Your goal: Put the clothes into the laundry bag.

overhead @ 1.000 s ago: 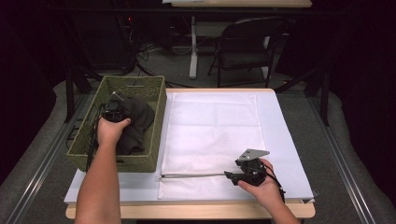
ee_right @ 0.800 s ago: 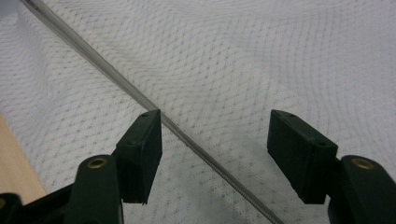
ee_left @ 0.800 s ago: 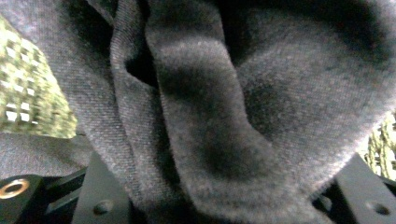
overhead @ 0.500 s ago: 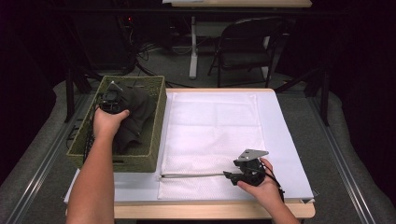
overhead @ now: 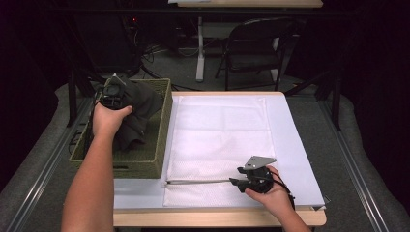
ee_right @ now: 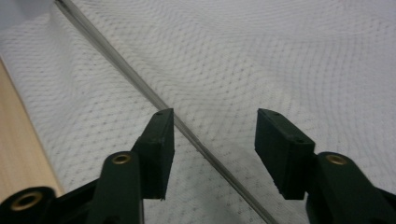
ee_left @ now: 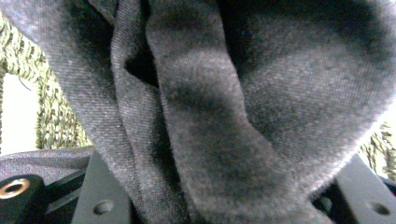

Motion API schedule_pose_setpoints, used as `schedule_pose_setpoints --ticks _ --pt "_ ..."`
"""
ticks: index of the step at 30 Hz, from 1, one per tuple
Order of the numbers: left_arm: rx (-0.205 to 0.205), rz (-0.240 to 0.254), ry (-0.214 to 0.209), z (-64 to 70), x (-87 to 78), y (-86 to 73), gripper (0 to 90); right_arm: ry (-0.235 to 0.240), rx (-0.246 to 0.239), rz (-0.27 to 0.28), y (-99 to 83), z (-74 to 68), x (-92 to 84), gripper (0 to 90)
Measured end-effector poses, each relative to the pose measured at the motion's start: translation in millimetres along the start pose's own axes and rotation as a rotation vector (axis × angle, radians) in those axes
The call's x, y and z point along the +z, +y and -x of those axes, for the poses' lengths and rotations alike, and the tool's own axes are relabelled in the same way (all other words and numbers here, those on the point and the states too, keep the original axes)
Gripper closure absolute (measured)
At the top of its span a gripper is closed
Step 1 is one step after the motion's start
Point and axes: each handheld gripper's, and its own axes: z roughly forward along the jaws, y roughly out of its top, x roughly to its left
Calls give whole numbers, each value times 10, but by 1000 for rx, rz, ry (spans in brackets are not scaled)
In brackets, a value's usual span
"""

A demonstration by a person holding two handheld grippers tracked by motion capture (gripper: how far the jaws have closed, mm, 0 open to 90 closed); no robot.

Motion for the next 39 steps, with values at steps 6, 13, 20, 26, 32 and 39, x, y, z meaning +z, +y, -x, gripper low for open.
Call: schedule_pose_setpoints --ticks 6,13,20,26,32,39 --pt "1 -8 -9 -8 -37 -7 459 1 -36 -9 5 -36 29 480" --pt "19 -2 -22 -27 -116 -36 459 13 -21 -6 1 -47 23 565" --pt "82 3 -47 -24 -224 -120 459 26 -13 -2 6 -16 20 620" --pt "95 7 -78 -64 -333 -183 459 30 -32 -28 58 -5 28 677" --pt "119 17 -84 -34 -426 -214 459 37 -25 -20 174 61 66 718" --pt "164 22 -104 84 -516 -213 459 47 -20 -26 225 116 149 717"
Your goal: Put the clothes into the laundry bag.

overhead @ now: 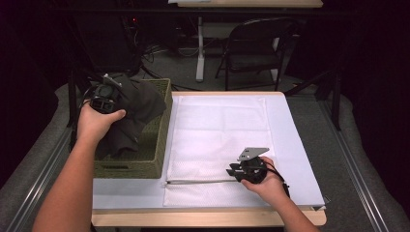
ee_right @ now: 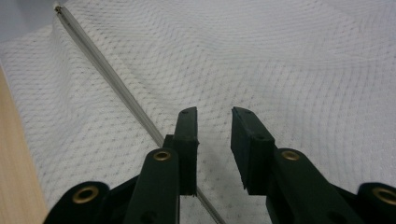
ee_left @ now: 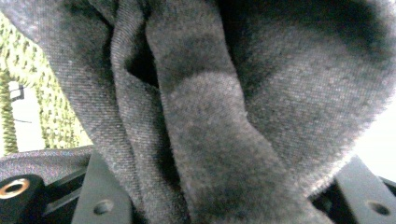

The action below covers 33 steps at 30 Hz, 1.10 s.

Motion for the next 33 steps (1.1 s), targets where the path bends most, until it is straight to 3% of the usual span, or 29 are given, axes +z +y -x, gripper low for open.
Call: schedule_pose_setpoints --ticks 15,30,33 --pt "55 14 -43 244 -95 2 459 25 -16 -5 -87 -107 29 720" --pt "69 8 -63 318 -56 17 458 38 -62 -58 -149 -121 159 690" --pt "66 9 -67 318 -49 12 458 39 -57 -66 -152 -114 187 727"
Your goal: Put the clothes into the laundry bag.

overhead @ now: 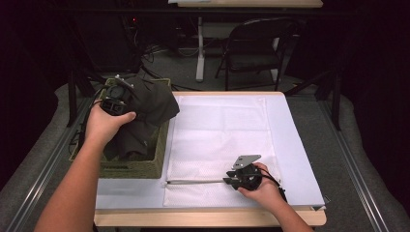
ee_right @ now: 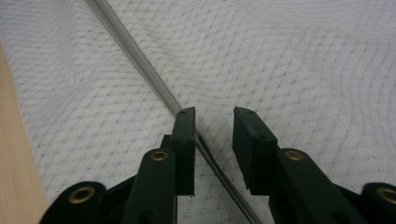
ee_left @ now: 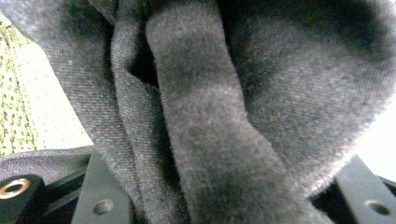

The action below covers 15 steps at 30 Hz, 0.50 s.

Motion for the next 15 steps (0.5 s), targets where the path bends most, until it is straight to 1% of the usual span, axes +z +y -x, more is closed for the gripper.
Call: schedule_pose_setpoints --ticks 3,4,12,14,15 --pt "1 -5 -5 -9 17 -16 458 21 26 10 4 28 13 847" --pt "0 -4 -5 -12 21 -20 458 27 28 17 8 40 8 899" --pt "-12 2 -1 -35 2 -30 459 17 44 23 31 65 11 900" --pt "-11 4 -4 -34 -11 -31 459 2 28 19 39 72 38 900" --pt "-9 2 -5 -33 -17 -29 459 3 25 18 38 79 48 900"
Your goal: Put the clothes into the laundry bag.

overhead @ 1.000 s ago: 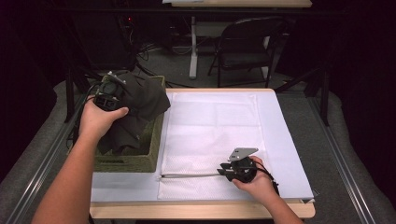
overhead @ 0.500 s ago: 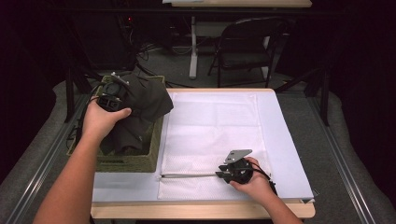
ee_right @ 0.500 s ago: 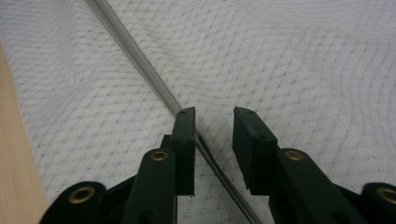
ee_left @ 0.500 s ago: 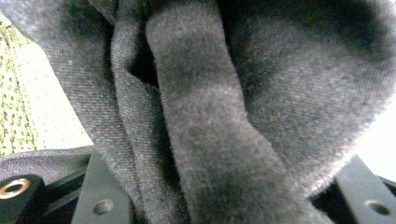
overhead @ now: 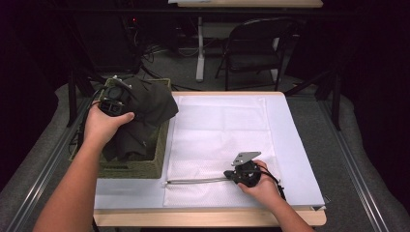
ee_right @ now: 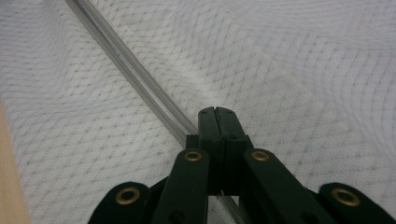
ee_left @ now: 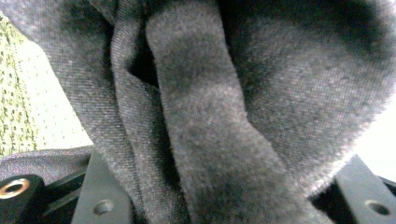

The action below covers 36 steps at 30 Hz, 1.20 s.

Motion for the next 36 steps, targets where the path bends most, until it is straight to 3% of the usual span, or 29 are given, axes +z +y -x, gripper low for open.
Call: schedule_pose_setpoints --ticks 6,11,20,28,36 --pt "4 3 -1 13 -12 12 458 -1 -1 13 -6 -21 -19 823" --pt "0 10 -6 28 -9 19 458 4 -29 -2 -6 -71 -7 790" --pt "7 4 -17 59 1 31 458 12 -59 -11 -22 -32 6 721" --pt "13 1 -16 73 6 38 458 28 17 1 -14 51 20 876" --pt "15 5 -21 89 -12 47 458 16 34 35 14 91 -18 886"
